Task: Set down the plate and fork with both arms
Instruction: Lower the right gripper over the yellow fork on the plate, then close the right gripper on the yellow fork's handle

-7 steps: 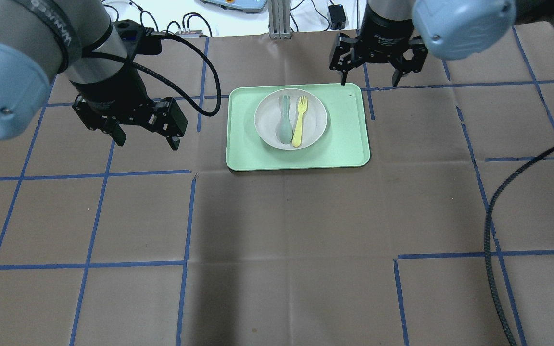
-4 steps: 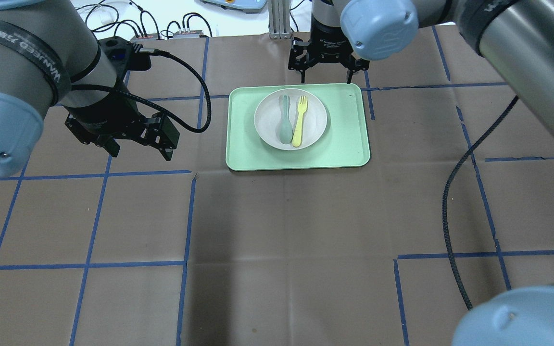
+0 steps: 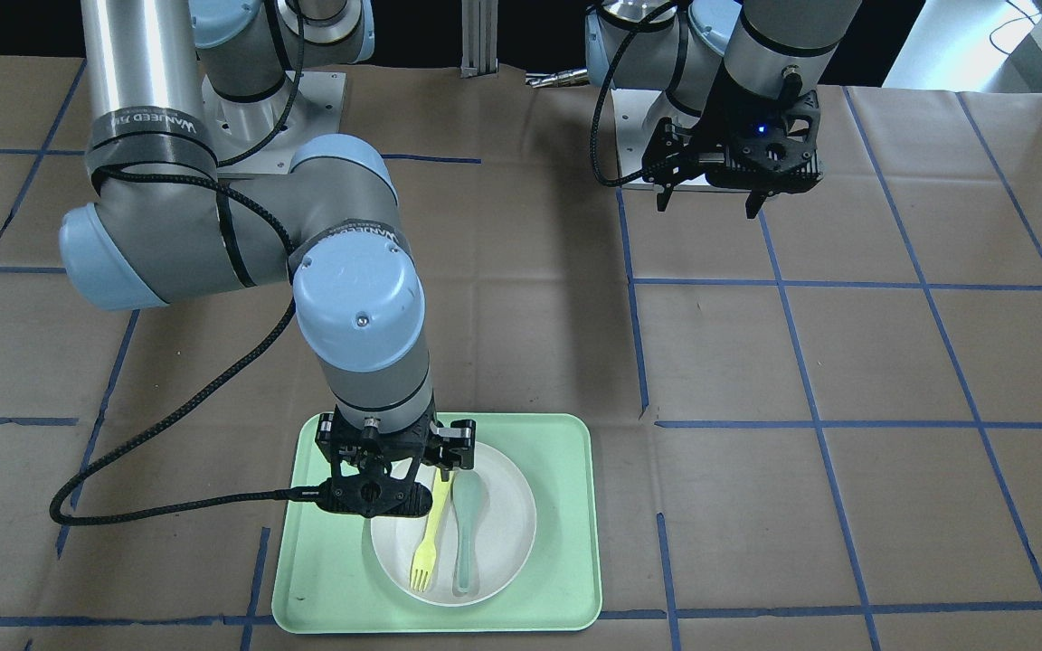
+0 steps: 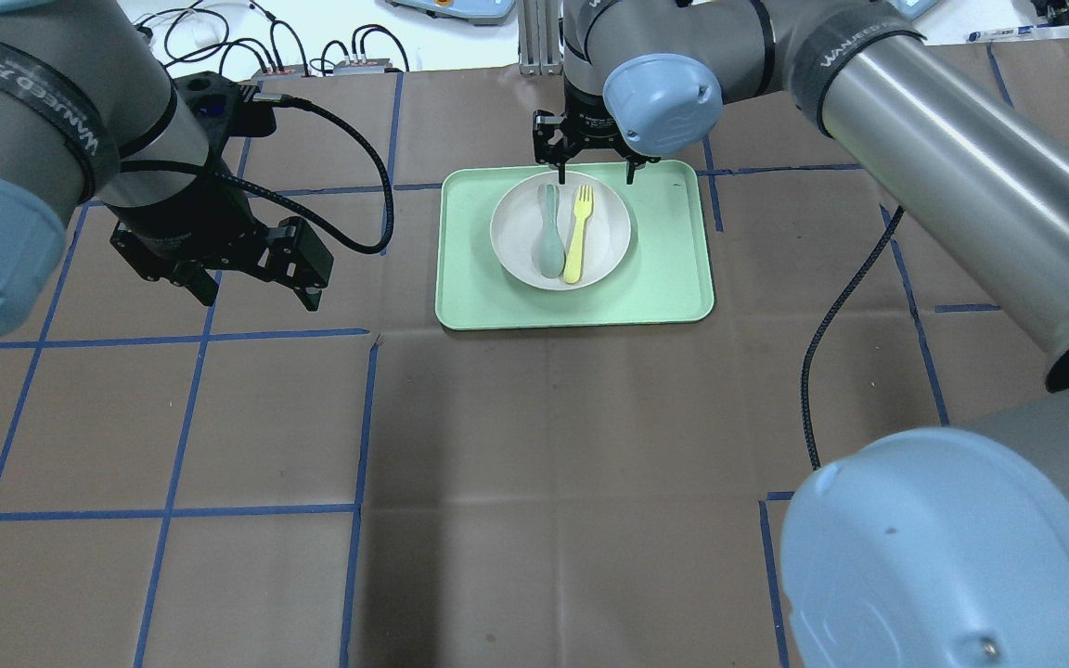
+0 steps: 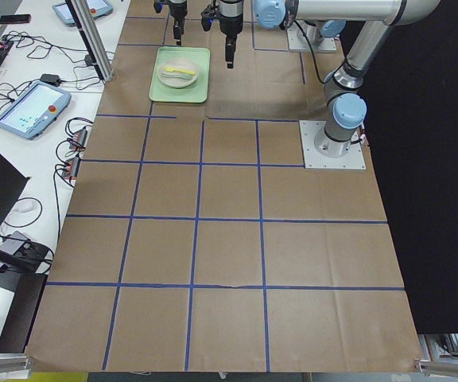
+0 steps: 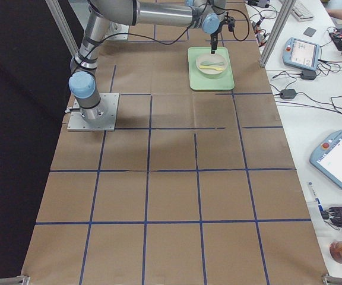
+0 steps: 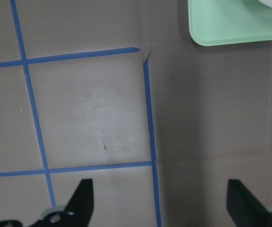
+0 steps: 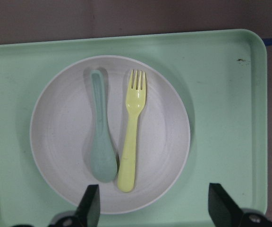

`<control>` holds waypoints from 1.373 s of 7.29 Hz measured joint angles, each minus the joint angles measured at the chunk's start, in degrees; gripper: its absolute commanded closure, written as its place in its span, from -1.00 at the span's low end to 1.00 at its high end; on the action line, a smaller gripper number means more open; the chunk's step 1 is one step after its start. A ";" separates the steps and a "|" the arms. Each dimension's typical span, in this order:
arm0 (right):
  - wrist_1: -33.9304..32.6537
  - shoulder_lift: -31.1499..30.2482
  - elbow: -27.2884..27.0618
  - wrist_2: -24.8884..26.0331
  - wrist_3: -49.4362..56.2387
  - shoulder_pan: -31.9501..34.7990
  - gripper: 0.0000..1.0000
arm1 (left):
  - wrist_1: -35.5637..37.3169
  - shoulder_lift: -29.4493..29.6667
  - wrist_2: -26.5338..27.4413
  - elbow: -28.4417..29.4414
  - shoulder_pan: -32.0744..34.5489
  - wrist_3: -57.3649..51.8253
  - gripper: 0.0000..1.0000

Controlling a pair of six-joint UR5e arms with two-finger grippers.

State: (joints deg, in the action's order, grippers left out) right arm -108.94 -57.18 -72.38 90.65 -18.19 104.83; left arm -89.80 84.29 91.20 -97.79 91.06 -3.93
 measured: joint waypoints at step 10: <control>-9.13 8.55 -0.66 2.72 -0.07 2.47 0.11 | 0.26 1.41 -1.74 0.05 0.00 0.15 -0.99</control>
State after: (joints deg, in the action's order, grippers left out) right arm -118.06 -48.63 -73.05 93.36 -18.26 107.29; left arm -89.54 85.70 89.46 -97.74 91.05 -3.78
